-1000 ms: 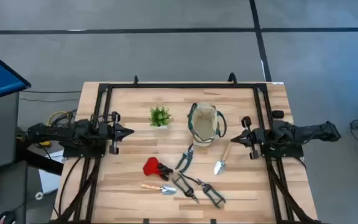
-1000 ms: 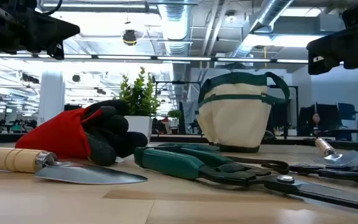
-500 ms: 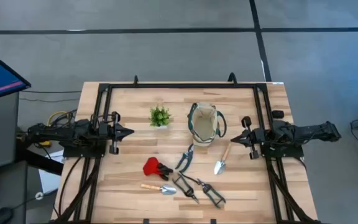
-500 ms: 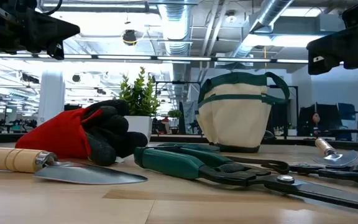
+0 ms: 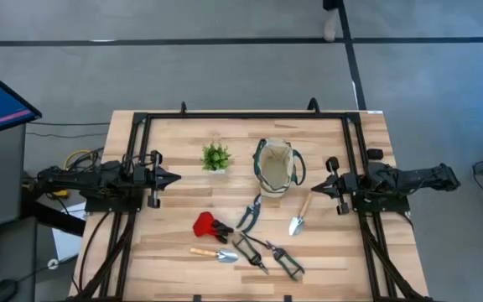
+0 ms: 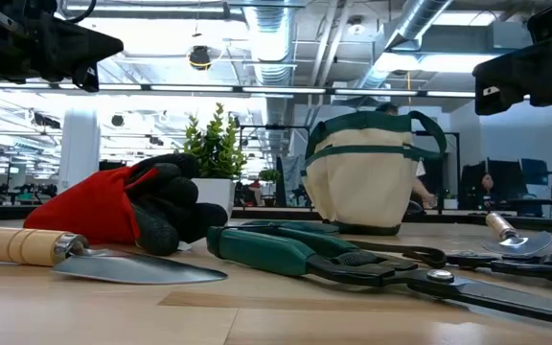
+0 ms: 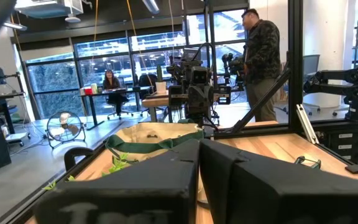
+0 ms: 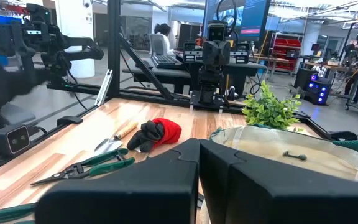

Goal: Pick & Place Garden tools in Gardening bag

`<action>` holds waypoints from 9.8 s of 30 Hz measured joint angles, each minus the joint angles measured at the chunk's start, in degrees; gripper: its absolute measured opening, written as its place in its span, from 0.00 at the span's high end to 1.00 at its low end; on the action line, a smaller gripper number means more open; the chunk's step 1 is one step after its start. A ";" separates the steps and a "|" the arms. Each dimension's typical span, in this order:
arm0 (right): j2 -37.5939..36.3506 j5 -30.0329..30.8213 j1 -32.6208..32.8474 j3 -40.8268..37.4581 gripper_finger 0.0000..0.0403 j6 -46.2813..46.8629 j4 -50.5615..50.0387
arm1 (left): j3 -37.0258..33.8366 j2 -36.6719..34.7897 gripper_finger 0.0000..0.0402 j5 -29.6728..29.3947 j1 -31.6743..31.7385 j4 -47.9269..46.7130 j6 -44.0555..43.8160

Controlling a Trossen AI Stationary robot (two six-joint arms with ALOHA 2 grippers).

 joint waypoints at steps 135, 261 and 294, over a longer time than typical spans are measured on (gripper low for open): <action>0.01 0.04 -0.70 0.02 1.00 4.07 0.00 | 0.00 -0.02 0.99 0.01 0.02 2.19 -0.02; 37.13 16.68 22.23 19.27 1.00 42.06 0.66 | 4.81 22.32 0.99 6.99 -0.04 17.03 -2.84; 78.93 -4.87 26.08 44.37 1.00 76.77 -16.79 | 4.79 22.43 0.99 7.21 -0.02 16.68 -2.84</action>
